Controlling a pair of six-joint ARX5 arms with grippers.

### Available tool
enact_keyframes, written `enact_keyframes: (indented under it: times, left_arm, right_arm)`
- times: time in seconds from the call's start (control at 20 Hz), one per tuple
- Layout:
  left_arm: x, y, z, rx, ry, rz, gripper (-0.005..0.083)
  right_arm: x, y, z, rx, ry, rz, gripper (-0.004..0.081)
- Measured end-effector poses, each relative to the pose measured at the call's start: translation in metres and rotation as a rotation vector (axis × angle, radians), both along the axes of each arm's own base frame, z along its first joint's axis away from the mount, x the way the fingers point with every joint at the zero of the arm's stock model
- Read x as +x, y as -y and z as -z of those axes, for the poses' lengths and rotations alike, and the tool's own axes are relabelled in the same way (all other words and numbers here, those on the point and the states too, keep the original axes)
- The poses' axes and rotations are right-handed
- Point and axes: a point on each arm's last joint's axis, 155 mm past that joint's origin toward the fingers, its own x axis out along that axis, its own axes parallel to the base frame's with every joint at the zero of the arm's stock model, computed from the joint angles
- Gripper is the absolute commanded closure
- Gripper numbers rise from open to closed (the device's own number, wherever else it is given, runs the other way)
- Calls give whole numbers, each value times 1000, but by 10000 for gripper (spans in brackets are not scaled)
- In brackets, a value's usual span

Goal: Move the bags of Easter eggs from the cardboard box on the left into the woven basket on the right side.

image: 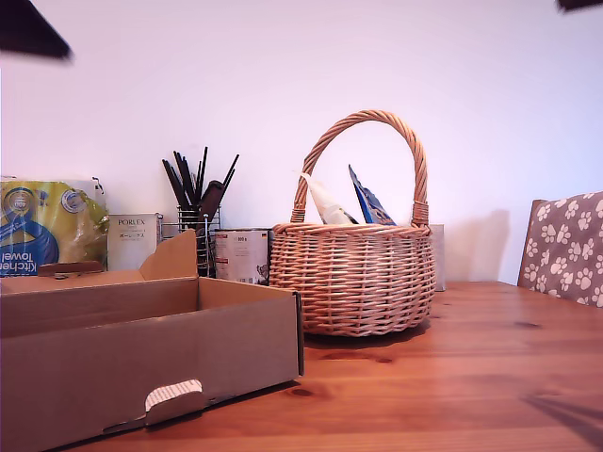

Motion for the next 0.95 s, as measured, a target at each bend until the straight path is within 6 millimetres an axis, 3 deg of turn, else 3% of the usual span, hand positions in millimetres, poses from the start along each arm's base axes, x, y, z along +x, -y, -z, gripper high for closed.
enact_keyframes:
  times: [0.25, 0.6, 0.95]
  left_arm:
    - [-16, -6, 7, 12, -35, 0, 793]
    - [-19, -7, 37, 54, -152, 0, 793]
    - [-16, -6, 50, 71, -200, 0, 793]
  right_arm:
    - [-5, 1, -5, 5, 21, 0, 783]
    - [-8, 2, 21, -19, -86, 1, 783]
    - [-15, 3, 41, -38, -171, 1, 783]
